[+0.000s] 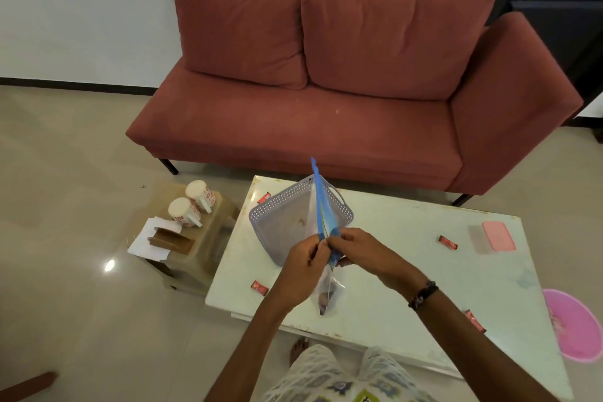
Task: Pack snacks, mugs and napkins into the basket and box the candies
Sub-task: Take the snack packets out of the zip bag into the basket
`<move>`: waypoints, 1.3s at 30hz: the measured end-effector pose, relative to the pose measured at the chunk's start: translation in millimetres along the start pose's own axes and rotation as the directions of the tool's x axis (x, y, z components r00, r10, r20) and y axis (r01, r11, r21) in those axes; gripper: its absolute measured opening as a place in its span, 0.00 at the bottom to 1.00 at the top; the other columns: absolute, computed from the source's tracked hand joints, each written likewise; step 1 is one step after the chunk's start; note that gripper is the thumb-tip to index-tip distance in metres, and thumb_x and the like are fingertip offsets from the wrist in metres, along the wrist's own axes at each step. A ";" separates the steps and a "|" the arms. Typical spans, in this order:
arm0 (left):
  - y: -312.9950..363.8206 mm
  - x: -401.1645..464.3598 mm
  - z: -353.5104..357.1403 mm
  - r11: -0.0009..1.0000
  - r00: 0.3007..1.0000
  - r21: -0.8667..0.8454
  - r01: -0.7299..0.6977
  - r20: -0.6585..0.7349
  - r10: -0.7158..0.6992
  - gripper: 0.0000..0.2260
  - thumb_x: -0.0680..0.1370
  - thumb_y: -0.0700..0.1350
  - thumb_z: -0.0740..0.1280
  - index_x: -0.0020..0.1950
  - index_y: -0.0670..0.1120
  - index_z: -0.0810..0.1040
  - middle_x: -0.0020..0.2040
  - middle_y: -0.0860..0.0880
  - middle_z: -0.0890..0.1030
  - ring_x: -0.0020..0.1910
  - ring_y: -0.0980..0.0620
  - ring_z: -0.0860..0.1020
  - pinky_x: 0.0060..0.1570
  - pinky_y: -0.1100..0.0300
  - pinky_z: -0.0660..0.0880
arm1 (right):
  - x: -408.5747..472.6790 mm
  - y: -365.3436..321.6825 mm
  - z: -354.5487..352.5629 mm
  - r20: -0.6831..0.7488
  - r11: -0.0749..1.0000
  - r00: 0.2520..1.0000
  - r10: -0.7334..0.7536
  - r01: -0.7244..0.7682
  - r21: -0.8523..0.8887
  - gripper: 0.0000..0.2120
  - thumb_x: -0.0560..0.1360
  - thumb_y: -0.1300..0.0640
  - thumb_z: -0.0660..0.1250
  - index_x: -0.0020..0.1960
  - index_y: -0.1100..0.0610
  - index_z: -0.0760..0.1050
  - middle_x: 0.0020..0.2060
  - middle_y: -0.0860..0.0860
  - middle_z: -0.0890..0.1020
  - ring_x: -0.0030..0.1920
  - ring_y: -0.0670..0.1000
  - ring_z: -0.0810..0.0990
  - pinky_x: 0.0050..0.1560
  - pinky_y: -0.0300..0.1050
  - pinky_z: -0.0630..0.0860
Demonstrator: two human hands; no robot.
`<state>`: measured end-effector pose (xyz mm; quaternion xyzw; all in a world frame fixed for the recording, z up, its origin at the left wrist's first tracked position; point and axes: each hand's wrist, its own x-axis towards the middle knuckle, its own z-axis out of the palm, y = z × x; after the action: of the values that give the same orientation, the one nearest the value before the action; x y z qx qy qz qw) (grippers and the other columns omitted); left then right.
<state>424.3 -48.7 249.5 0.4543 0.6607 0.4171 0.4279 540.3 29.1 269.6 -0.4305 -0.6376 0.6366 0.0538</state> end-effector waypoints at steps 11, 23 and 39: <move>-7.5 -6.2 11.9 0.935 0.992 0.343 -0.097 -0.048 0.120 0.10 0.80 0.44 0.60 0.41 0.42 0.74 0.29 0.55 0.70 0.26 0.57 0.71 0.29 0.72 0.67 | -0.9 -2.0 7.1 -0.198 0.855 0.977 -0.083 -0.032 -0.518 0.19 0.75 0.56 0.62 0.29 0.55 0.59 0.28 0.52 0.67 0.28 0.46 0.63 0.29 0.37 0.59; 13.3 3.3 -14.2 0.964 0.954 -0.105 0.243 0.207 -0.218 0.12 0.79 0.49 0.60 0.39 0.45 0.74 0.28 0.51 0.75 0.27 0.57 0.71 0.30 0.66 0.70 | -6.9 6.0 -9.7 0.017 0.960 0.990 -0.140 0.139 -0.242 0.11 0.80 0.55 0.58 0.44 0.59 0.75 0.43 0.54 0.81 0.41 0.46 0.77 0.47 0.41 0.75; 5.1 -4.9 -16.6 0.982 0.953 0.008 0.191 0.239 -0.188 0.13 0.81 0.44 0.56 0.39 0.42 0.72 0.31 0.47 0.71 0.27 0.57 0.67 0.31 0.65 0.67 | -18.1 6.9 -0.5 0.241 0.998 0.969 0.049 -0.038 -0.051 0.15 0.80 0.52 0.56 0.43 0.59 0.75 0.37 0.51 0.76 0.36 0.45 0.72 0.42 0.37 0.70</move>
<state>411.0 -54.8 260.0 0.4322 0.6418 0.3218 0.5457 555.2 17.0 272.4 -0.3646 -0.6443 0.6705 -0.0484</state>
